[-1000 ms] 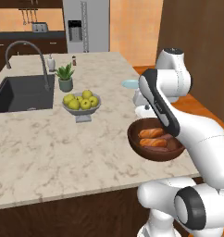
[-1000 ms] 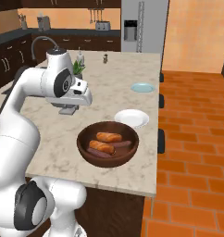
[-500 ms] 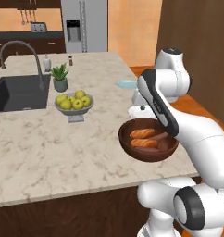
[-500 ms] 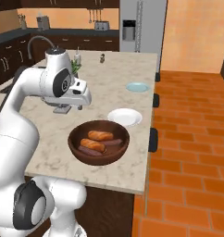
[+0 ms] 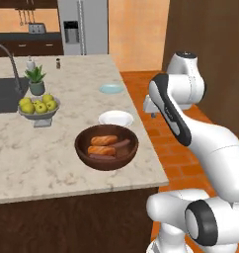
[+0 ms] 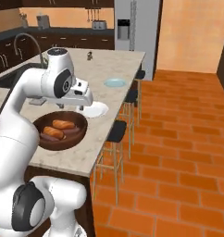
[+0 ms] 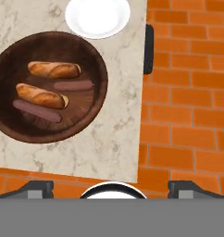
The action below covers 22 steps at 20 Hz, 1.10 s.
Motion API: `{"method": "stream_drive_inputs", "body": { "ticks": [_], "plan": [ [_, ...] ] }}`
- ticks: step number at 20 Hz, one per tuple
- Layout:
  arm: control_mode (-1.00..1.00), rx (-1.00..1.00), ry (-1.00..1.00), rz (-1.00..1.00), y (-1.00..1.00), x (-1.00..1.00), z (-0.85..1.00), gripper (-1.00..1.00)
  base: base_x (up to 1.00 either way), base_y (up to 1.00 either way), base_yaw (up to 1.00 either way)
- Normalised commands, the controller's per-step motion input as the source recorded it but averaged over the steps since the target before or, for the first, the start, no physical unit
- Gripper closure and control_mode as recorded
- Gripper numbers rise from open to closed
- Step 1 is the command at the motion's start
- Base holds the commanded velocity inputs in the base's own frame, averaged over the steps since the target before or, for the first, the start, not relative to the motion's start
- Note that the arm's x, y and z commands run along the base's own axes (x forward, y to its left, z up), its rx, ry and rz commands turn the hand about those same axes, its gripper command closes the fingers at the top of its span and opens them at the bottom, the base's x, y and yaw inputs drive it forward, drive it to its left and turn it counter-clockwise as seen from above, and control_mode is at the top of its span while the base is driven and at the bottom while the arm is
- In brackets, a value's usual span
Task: Place one bun and one sausage from the bowl on each plate.
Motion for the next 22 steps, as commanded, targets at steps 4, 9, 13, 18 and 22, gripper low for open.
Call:
{"method": "stream_drive_inputs", "body": {
  "ticks": [4, 9, 13, 18, 22],
  "plan": [
    [1.00, 0.00, 0.00, 0.00, 0.00, 0.00, 0.00, -1.00, 0.00, -1.00, 0.37],
    [1.00, 0.00, 0.00, 0.00, 0.00, 0.00, 0.00, -1.00, 0.19, -0.94, 0.69],
    [1.00, 0.00, 0.00, 0.00, 0.00, 0.00, 0.00, -1.00, 0.23, -0.86, 0.75],
    [1.00, 0.00, 0.00, 0.00, 0.00, 0.00, 0.00, -1.00, 0.34, -0.81, 0.73],
    [1.00, 0.00, 0.00, 0.00, 0.00, 0.00, 0.00, -1.00, 0.30, -0.88, 0.71]
  ]
}}
